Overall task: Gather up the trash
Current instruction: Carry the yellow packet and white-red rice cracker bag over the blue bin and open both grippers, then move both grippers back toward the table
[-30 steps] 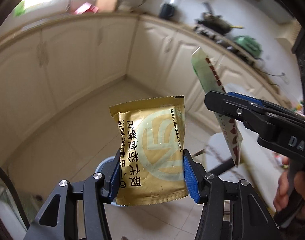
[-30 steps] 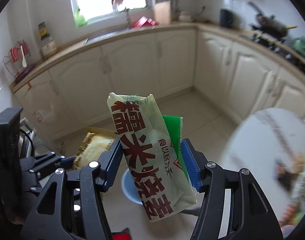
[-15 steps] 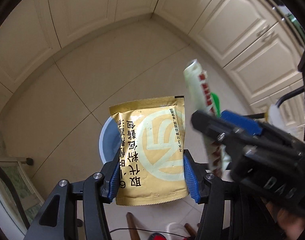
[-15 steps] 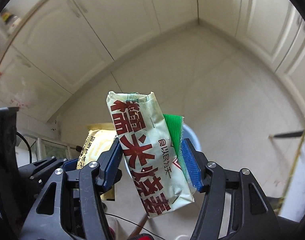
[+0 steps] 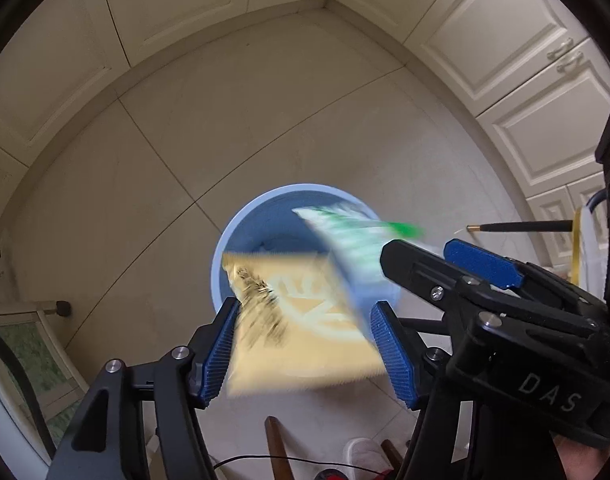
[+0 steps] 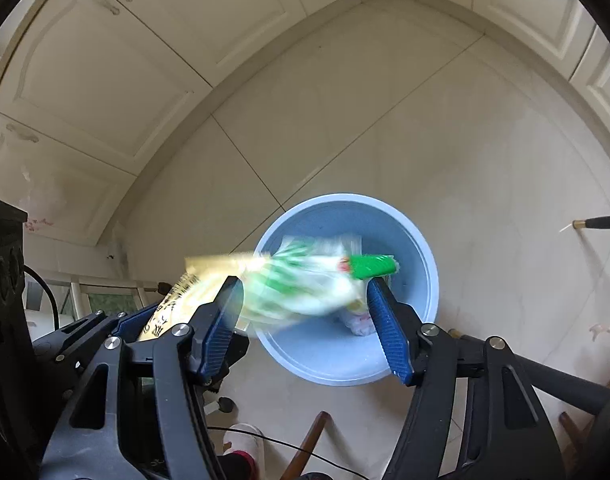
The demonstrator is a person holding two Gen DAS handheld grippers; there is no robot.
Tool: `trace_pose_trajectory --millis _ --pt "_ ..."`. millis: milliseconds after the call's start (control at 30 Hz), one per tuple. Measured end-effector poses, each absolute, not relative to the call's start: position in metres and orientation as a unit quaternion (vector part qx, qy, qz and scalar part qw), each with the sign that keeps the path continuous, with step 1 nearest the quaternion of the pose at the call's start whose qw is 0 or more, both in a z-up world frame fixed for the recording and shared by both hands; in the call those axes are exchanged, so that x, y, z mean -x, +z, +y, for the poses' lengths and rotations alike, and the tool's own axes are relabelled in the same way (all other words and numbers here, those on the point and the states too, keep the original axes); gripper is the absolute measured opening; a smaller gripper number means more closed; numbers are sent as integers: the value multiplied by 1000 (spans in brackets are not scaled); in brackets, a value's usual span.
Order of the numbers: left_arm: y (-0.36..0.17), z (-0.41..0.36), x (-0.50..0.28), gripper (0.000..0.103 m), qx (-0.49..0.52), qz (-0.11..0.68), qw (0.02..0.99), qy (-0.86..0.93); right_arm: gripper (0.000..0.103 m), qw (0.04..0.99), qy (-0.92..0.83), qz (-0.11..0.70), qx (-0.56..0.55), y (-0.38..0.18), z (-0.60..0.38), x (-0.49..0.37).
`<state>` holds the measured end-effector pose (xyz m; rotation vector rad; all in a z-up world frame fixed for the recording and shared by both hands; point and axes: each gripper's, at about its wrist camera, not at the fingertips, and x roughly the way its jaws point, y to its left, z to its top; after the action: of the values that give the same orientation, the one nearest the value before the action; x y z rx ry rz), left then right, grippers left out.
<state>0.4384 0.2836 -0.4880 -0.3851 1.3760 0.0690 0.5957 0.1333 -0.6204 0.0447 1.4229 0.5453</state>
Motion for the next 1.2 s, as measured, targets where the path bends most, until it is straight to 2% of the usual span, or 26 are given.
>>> trace_pose_trajectory --millis 100,267,367,467,567,633,700,767,900,967,1033,1200 --pt "-478 281 -438 63 187 623 759 24 72 726 249 641 -19 -614 133 -595" --pt "-449 274 -420 63 182 605 775 26 77 740 250 624 -23 -584 134 -584" --pt "-413 273 -395 63 172 581 794 51 81 757 243 607 -20 -554 130 -575" --pt "-372 277 -375 63 165 545 818 81 82 785 241 570 -17 -508 123 -561" --pt "-326 273 -353 63 153 503 844 106 94 820 241 520 -4 -453 118 -540" --pt "-297 267 -341 64 146 475 861 114 95 842 232 487 4 -415 112 -525" --pt "-264 258 -324 67 131 439 880 126 95 862 236 450 -2 -373 101 -506" --pt "-230 242 -304 75 116 396 901 134 95 878 229 420 3 -342 92 -489" --pt "-174 194 -262 85 85 313 936 136 103 911 219 349 9 -270 63 -443" --pt "-155 169 -245 94 77 280 949 126 103 925 208 317 15 -239 48 -417" --pt "-140 149 -225 98 68 247 960 116 103 939 193 284 19 -209 32 -389" --pt "-120 95 -172 102 42 177 978 105 103 965 152 213 24 -144 -12 -320"
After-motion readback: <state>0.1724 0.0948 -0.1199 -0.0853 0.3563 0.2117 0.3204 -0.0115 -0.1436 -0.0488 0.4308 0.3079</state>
